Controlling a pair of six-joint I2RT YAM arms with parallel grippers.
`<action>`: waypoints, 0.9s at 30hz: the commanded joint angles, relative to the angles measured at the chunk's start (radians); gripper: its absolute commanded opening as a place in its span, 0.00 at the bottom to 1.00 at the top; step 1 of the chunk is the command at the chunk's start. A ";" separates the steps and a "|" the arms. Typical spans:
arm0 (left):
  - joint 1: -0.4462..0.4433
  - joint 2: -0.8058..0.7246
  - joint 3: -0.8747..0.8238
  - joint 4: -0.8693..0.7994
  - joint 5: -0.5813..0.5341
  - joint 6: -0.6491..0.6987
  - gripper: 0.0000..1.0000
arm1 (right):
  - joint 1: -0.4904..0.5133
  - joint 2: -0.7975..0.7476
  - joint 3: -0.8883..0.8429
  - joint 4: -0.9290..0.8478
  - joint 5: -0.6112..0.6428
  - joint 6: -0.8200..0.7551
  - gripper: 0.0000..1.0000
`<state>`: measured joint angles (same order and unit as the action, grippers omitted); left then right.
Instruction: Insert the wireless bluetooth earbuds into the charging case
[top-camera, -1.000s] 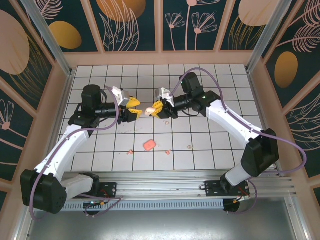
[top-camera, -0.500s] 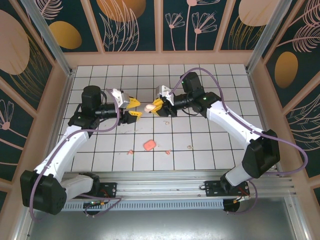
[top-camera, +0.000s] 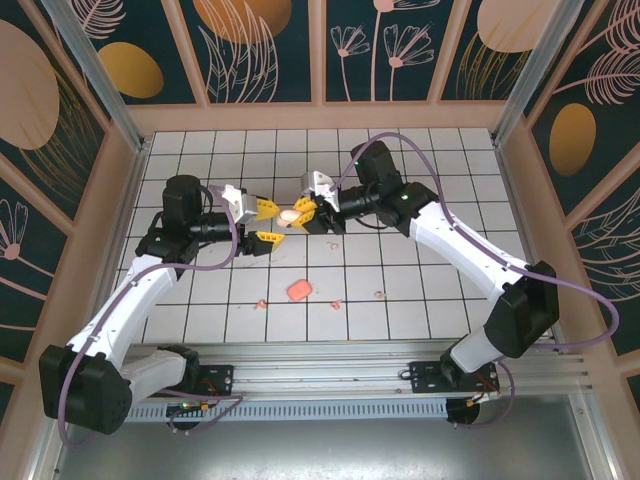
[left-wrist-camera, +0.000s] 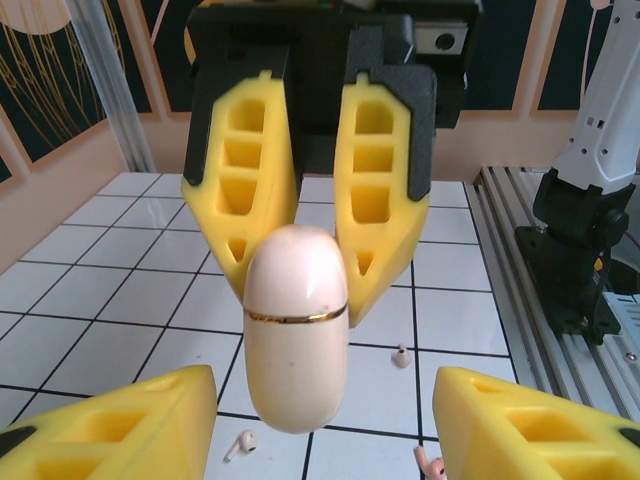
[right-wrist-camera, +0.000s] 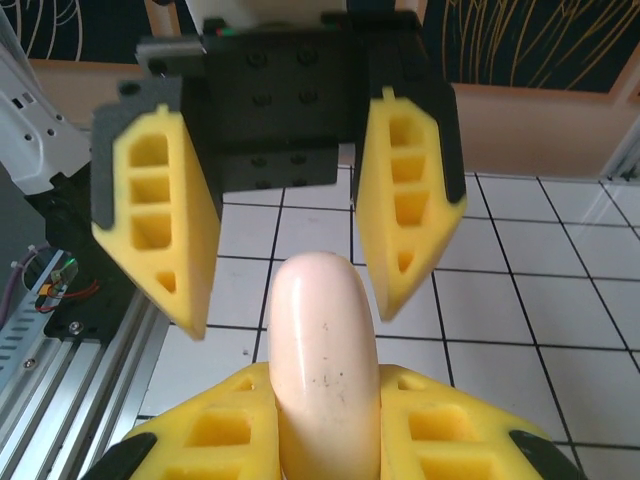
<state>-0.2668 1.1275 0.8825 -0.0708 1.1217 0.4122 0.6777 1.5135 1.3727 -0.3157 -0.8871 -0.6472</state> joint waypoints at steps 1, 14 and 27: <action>0.003 -0.005 -0.007 0.008 0.026 0.024 0.58 | 0.017 0.007 0.048 -0.009 -0.021 -0.023 0.16; 0.003 -0.006 0.003 -0.003 0.016 0.032 0.56 | 0.025 0.058 0.112 -0.131 0.017 -0.097 0.16; 0.002 0.006 0.007 -0.034 -0.006 0.072 0.28 | 0.031 0.059 0.112 -0.111 -0.009 -0.092 0.16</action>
<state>-0.2657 1.1320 0.8825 -0.0807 1.1110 0.4427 0.7025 1.5726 1.4532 -0.4351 -0.8715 -0.7277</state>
